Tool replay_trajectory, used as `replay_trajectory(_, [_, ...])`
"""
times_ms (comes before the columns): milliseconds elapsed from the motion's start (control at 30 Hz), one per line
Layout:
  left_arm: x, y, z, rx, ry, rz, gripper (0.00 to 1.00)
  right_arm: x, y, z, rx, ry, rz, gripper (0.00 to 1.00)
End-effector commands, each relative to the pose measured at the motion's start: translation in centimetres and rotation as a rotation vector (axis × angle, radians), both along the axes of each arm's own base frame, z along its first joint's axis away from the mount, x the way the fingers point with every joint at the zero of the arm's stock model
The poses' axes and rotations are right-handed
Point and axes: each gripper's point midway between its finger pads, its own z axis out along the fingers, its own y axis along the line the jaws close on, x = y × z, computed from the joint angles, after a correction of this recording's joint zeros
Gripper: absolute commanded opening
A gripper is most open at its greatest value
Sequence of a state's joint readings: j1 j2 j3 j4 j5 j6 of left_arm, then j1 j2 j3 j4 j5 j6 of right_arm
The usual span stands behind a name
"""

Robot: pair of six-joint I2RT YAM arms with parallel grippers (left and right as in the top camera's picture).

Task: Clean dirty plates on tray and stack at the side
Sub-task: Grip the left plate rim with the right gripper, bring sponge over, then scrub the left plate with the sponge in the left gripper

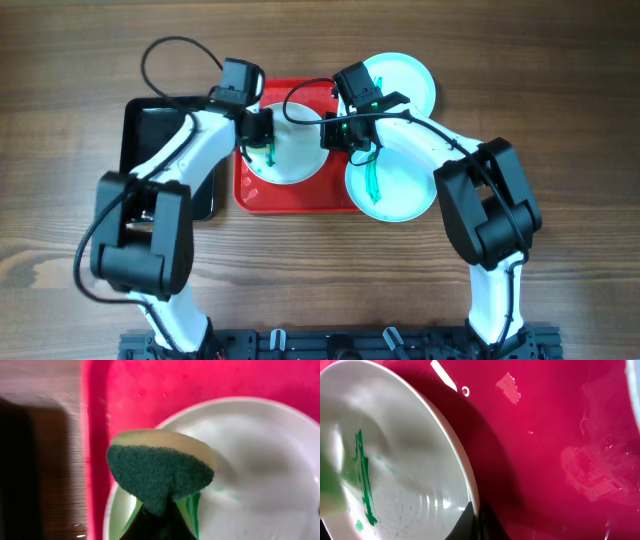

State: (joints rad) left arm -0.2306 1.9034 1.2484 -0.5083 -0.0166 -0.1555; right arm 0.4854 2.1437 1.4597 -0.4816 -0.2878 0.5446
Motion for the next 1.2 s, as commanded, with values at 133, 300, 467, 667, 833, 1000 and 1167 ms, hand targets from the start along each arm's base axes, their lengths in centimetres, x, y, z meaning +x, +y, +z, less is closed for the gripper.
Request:
replay_trajectory(133, [-2.1,-1.7,-5.4,-0.045,0.165,0.095,0.04,0.1,0.5,-0.4,0.017,0.008,0.026,0.04])
replay_trajectory(300, [-3.4,-7.8,-3.9,-0.351,0.220,-0.146,0.04,0.1,0.5,-0.4,0.017,0.008,0.027,0.04])
replay_trajectory(467, [-5.1,-7.8,-4.0,-0.355,0.280,-0.192,0.04,0.1,0.5,-0.5,0.015,0.010,0.027,0.04])
replay_trajectory(667, [-4.5,-0.1,-4.7,0.045,0.260,0.017,0.04,0.1,0.5,-0.4,0.015,0.010,0.026,0.04])
replay_trajectory(833, [-3.0,3.6,-2.0,0.255,0.153,0.123,0.04,0.1,0.5,-0.4,0.017,0.007,0.025,0.04])
replay_trajectory(1000, [-3.1,1.7,-1.4,0.236,0.134,0.079,0.04,0.2,0.5,-0.4,0.018,0.009,0.019,0.04])
replay_trajectory(1167, [-6.5,-7.6,-1.6,-0.150,0.265,-0.229,0.04,0.1,0.5,-0.4,0.018,0.010,0.019,0.04])
